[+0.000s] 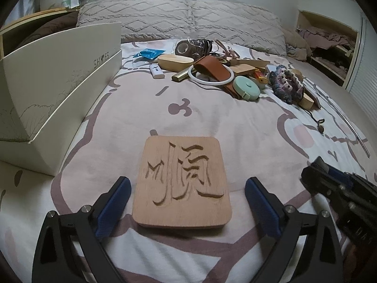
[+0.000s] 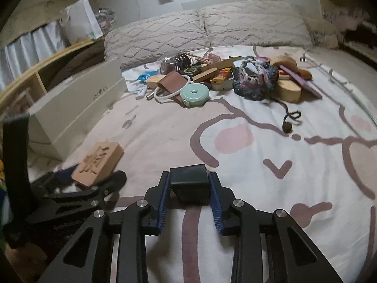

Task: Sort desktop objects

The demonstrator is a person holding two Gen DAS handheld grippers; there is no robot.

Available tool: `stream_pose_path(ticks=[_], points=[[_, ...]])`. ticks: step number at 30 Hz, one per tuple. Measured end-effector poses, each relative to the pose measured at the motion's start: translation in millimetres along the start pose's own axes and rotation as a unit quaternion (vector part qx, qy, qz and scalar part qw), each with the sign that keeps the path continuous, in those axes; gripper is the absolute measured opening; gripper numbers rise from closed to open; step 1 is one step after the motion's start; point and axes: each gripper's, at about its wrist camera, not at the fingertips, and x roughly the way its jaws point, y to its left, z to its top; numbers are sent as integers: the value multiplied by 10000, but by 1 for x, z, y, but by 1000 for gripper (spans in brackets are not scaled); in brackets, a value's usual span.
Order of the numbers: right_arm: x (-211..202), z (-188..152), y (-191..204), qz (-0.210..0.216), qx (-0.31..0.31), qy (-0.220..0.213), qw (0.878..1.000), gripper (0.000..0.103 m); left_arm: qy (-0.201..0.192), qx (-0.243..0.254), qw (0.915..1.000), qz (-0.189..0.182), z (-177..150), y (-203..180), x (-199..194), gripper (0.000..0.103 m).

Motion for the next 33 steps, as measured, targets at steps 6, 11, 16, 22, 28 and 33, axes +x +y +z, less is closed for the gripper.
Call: stream_pose_path(ticks=[6,11,16,22,28,33], points=[[1,-2,-1,-100,-63,-68,9999,32,-75,-15,10000,60,1,-1,1,95],[-1,-2,0,-209,-97,-76,9997,30,-194,-36,9997,121,0,1,-2,81],[-2,-4,2,-262,-125,-126,9995,30,-288,75,9995,140,-4,-2,-6,67],[-1,-7,2,-279,-117,-127,9995,30,-330,29,9994,128,-4,0,-8,63],[-1,-8,6,-420,-278,-138,9986,30,-364,31,9992,163,-5,-1,-10,63],[-3,-7,6,-403,-288,-142,9987,29,-358,19,9993,140,-4,-1,-11,63]])
